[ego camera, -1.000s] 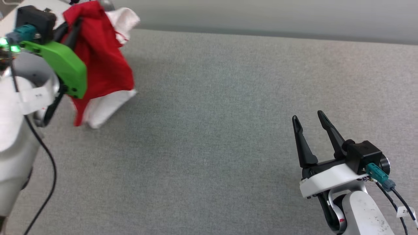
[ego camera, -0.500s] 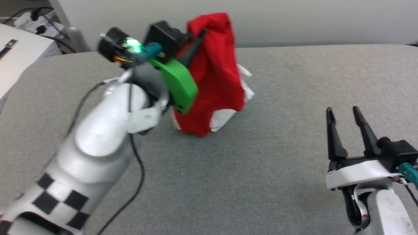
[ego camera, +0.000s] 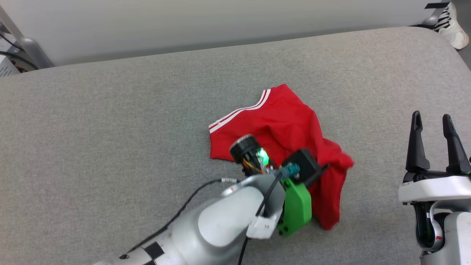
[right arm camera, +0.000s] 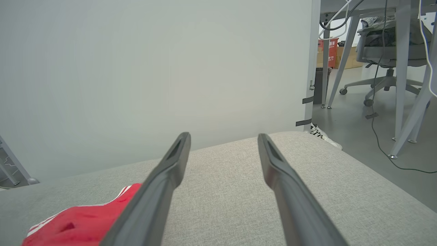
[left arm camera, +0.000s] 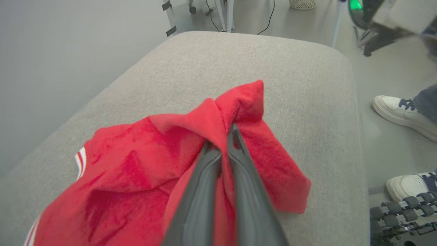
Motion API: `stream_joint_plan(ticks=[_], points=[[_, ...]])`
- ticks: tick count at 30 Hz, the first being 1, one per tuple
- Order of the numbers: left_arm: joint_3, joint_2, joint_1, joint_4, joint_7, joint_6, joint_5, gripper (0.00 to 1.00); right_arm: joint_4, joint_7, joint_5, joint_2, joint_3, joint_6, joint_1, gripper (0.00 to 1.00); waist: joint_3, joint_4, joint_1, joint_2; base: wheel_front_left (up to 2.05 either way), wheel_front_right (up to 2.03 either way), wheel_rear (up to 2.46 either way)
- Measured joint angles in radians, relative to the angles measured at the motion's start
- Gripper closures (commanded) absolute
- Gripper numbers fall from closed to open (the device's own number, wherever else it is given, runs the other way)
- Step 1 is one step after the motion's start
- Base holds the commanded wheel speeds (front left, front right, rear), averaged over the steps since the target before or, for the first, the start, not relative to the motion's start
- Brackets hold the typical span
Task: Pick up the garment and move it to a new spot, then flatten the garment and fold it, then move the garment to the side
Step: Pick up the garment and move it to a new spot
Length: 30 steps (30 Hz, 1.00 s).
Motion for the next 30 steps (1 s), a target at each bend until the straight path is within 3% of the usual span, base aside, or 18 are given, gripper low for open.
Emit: stream_joint_plan(ticks=[5,12,17,22,26,30], points=[[-0.063,-0.002,0.031,0.038,-0.039,-0.001,-0.043,0.00,-0.001,0.000,-0.008,0.001,0.036,0.000,0.000,0.00,0.003,0.015,0.0000,0.0000,0.00,0.00,0.00],[-0.001,-0.002,0.027,0.088,-0.138,0.027,-0.097,0.00,0.000,0.000,-0.023,0.001,0.076,0.000,0.011,0.00,-0.025,0.071,0.0000,0.0000,0.00,0.00,0.00],[0.110,0.054,0.022,0.086,-0.186,0.088,-0.106,0.00,-0.001,0.000,-0.039,0.001,0.082,0.000,0.038,0.00,-0.061,0.121,0.0000,0.0000,0.00,0.00,0.00],[0.300,0.184,0.060,-0.037,-0.195,0.175,-0.104,0.00,-0.006,0.000,-0.058,0.002,0.111,0.000,0.061,0.00,-0.101,0.168,0.0001,0.0000,0.00,0.00,0.00],[0.455,0.270,0.207,-0.193,-0.195,0.229,-0.064,0.00,-0.015,0.000,-0.066,0.001,0.120,0.000,0.084,0.00,-0.131,0.197,0.0000,0.0000,0.00,0.00,0.00],[0.571,0.300,0.396,-0.316,-0.195,0.255,-0.014,0.00,-0.025,0.000,-0.066,0.001,0.127,0.000,0.110,0.00,-0.156,0.222,0.0000,0.0000,0.00,0.00,0.00]])
